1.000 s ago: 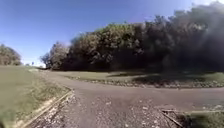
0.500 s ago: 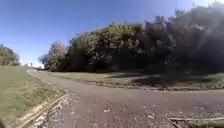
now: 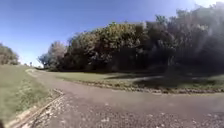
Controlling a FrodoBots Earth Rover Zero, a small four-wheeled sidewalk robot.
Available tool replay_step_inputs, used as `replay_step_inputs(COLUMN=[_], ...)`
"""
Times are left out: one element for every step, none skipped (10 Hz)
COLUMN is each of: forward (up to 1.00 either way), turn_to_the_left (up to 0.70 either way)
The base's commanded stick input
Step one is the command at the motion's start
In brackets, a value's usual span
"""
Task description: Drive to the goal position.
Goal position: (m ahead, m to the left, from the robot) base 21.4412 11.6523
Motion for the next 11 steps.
replay_step_inputs(forward=[0.5,0.5,0.5,0.5,0.5,0.5,0.5,0.5,0.5,0.5,0.5], turn_to_the_left=[0.0,0.0,0.0,0.07,0.25,0.27,0.27,0.27,0.27,0.22,0.05])
